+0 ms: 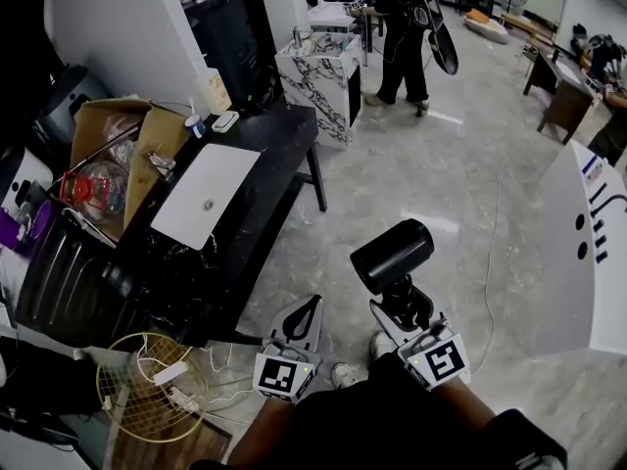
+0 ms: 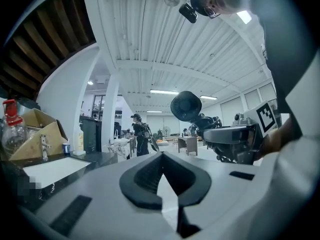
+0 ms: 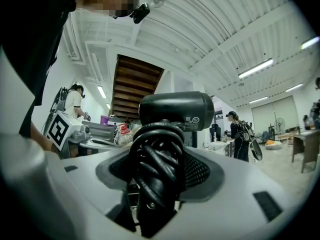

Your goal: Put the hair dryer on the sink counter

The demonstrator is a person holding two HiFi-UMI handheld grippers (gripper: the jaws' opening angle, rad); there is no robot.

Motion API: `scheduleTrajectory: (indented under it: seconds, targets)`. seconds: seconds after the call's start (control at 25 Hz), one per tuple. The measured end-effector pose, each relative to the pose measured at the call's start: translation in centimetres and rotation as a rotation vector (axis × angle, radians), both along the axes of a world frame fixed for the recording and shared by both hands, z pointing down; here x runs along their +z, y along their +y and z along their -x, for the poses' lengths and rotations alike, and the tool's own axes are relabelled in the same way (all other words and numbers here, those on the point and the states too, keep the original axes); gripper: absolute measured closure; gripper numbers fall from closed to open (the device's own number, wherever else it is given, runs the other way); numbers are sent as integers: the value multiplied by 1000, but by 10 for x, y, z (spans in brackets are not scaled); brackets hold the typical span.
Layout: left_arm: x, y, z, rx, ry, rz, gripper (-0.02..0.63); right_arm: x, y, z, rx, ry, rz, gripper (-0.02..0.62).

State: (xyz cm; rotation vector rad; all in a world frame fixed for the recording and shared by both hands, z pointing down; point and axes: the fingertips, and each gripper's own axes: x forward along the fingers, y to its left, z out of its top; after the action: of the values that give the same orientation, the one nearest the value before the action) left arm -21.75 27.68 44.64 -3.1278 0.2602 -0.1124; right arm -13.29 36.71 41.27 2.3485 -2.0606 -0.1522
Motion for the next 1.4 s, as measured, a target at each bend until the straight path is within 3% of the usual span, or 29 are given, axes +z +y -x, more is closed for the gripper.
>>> scheduleTrajectory:
  seconds: [0.28,0.76,1.08,1.4]
  targets:
    - [2,-27,-40,-6,5,0,612,3,-31,-38,-24,-27,1,334]
    - [-13,-99,-150,-53,10,-22,612,1,-102,-143,-91,-29,18,334]
    - [-16,-120,-208,-99,-9,-3,611,-5,-132,-200,-163,-42,11,333]
    - [-10,-147,-235,-141,-32,3,612,7,-163,-246,-204,-65,16,333]
